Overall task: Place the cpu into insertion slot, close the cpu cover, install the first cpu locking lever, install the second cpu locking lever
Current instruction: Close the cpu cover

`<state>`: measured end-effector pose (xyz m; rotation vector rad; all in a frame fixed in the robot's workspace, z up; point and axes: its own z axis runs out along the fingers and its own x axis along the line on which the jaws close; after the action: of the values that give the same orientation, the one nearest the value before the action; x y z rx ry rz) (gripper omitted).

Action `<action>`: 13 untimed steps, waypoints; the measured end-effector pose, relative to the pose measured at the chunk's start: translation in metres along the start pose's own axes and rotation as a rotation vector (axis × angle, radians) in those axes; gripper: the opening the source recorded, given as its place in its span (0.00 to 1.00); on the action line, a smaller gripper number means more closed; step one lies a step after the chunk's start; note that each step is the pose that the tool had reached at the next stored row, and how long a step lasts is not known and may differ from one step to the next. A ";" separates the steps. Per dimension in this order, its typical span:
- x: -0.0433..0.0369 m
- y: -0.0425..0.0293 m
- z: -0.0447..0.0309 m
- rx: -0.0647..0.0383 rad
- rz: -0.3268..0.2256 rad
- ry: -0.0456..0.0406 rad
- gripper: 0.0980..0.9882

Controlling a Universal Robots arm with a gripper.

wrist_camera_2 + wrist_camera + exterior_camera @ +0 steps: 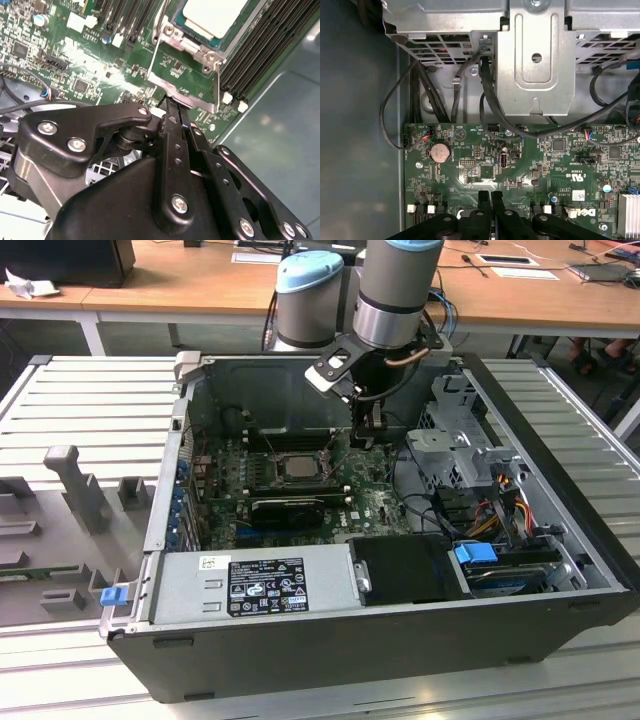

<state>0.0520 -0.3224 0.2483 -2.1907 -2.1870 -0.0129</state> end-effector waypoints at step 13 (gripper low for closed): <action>0.0000 -0.0155 0.0004 0.000 0.000 0.0004 0.07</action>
<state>0.0365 -0.3224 0.2483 -2.1905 -2.1869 -0.0134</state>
